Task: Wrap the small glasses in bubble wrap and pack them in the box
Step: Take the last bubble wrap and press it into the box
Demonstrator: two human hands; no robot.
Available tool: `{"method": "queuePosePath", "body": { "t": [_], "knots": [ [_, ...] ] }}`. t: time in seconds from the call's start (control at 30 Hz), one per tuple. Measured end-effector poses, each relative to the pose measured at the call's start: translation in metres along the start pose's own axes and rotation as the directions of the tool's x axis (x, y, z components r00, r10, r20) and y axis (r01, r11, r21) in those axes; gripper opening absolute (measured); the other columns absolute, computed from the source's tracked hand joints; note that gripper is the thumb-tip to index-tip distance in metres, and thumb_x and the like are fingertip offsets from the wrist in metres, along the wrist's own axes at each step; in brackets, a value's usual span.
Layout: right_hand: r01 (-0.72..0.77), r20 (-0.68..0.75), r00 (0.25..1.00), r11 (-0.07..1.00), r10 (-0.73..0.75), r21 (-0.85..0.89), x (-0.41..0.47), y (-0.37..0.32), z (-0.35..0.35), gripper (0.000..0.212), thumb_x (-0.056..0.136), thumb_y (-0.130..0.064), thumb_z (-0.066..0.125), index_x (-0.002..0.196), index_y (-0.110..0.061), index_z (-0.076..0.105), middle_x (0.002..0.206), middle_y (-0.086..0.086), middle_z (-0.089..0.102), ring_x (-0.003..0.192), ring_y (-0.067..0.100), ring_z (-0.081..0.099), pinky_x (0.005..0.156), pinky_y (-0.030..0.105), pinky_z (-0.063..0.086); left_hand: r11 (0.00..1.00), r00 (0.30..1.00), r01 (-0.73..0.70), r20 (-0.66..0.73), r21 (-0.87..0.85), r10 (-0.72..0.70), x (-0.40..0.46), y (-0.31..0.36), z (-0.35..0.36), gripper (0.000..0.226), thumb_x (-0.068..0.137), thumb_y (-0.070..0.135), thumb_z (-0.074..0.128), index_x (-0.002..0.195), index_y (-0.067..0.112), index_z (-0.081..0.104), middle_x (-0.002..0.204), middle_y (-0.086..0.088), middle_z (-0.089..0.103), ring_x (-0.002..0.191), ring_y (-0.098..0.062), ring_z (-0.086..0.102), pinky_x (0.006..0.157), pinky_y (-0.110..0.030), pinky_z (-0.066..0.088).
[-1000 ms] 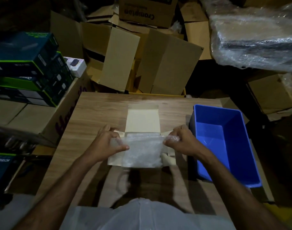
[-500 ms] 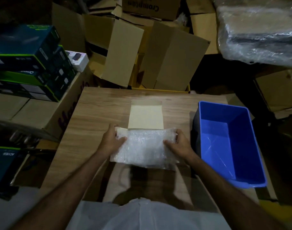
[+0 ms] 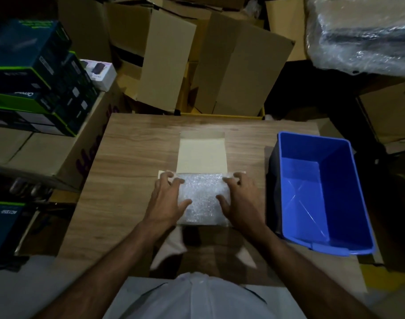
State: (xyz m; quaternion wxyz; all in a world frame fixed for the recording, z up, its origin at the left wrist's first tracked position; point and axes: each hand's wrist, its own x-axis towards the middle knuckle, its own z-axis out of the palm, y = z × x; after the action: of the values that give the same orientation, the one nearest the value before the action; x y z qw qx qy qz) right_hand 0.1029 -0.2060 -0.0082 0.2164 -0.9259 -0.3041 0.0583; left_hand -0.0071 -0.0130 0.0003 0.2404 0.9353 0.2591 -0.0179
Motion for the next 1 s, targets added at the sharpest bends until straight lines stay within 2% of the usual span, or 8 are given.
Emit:
{"method": "queuePosePath", "body": {
  "t": [0.13,0.23,0.3,0.43,0.67,0.8,0.9,1.0],
  "knots": [
    [-0.015,0.237,0.971,1.000,0.018,-0.017,-0.002,-0.006,0.024,0.077,0.092,-0.040,0.068,0.157,-0.021,0.031,0.164,0.012,0.026,0.147,0.032,0.032,0.110,0.041,0.042,0.997,0.955,0.072,0.287,0.031,-0.078,0.005,0.010,0.020,0.098,0.090,0.040,0.073,0.161,0.020,0.009,0.167,-0.015,-0.004,0.153,-0.037,0.011,0.120,-0.045,0.027],
    [-0.085,0.371,0.925,0.996,0.086,-0.021,0.003,-0.011,0.036,0.099,0.091,-0.029,0.072,0.162,-0.017,0.006,0.169,0.016,0.003,0.154,0.037,0.013,0.118,0.044,0.032,0.993,0.939,0.114,0.323,0.035,-0.120,0.008,0.016,0.033,0.109,0.090,0.034,0.074,0.161,0.020,-0.009,0.166,-0.017,-0.019,0.154,-0.040,0.006,0.120,-0.046,0.026],
    [-0.103,0.382,0.919,0.995,0.100,-0.012,0.008,-0.013,0.044,0.107,0.089,-0.025,0.074,0.162,-0.013,-0.004,0.168,0.019,-0.001,0.155,0.037,0.009,0.122,0.043,0.023,0.989,0.931,0.148,0.333,0.029,-0.149,0.012,0.021,0.040,0.115,0.089,0.030,0.075,0.160,0.019,-0.014,0.164,-0.019,-0.023,0.153,-0.041,0.008,0.119,-0.045,0.029],
    [-0.143,0.460,0.881,0.989,0.111,0.034,0.020,-0.016,0.054,0.120,0.084,-0.033,0.081,0.159,-0.001,-0.007,0.168,0.020,0.001,0.156,0.034,0.003,0.126,0.040,0.011,0.970,0.891,0.243,0.403,-0.031,-0.210,0.028,0.018,0.049,0.130,0.080,0.030,0.084,0.157,0.014,-0.020,0.164,-0.017,-0.024,0.155,-0.035,-0.005,0.123,-0.041,0.019],
    [-0.124,0.455,0.878,0.989,0.149,-0.085,0.033,-0.022,0.055,0.129,0.075,-0.043,0.086,0.159,-0.002,-0.004,0.160,0.026,0.013,0.147,0.041,0.021,0.121,0.045,0.023,0.957,0.876,0.288,0.411,-0.024,-0.253,0.044,0.009,0.063,0.138,0.074,0.030,0.089,0.157,0.009,-0.021,0.166,-0.018,-0.019,0.155,-0.032,-0.009,0.124,-0.035,0.010],
    [-0.068,0.465,0.871,0.976,0.158,-0.205,0.034,-0.031,0.053,0.131,0.076,-0.048,0.084,0.156,0.006,-0.004,0.157,0.032,0.013,0.146,0.045,0.020,0.120,0.047,0.021,0.961,0.871,0.275,0.415,0.035,-0.265,0.043,0.012,0.070,0.148,0.067,0.039,0.091,0.156,0.014,-0.026,0.166,-0.016,-0.021,0.156,-0.032,-0.008,0.125,-0.036,0.008],
    [-0.098,0.500,0.848,0.979,0.175,-0.176,0.037,-0.032,0.056,0.135,0.072,-0.045,0.087,0.156,0.005,-0.007,0.158,0.034,0.008,0.147,0.049,0.015,0.120,0.049,0.022,0.957,0.860,0.288,0.434,0.024,-0.270,0.044,0.012,0.072,0.147,0.069,0.035,0.090,0.154,0.017,-0.029,0.164,-0.015,-0.024,0.154,-0.034,-0.012,0.125,-0.042,0.009],
    [-0.066,0.567,0.818,0.995,0.100,-0.079,0.034,-0.027,0.036,0.120,0.079,-0.029,0.084,0.160,-0.004,-0.001,0.161,0.032,0.011,0.150,0.045,0.017,0.121,0.048,0.027,0.985,0.879,0.169,0.446,0.040,-0.169,0.044,0.004,0.057,0.140,0.064,0.043,0.092,0.160,0.025,-0.008,0.166,-0.008,0.012,0.153,-0.031,0.018,0.123,-0.038,0.026]
  ]
}}
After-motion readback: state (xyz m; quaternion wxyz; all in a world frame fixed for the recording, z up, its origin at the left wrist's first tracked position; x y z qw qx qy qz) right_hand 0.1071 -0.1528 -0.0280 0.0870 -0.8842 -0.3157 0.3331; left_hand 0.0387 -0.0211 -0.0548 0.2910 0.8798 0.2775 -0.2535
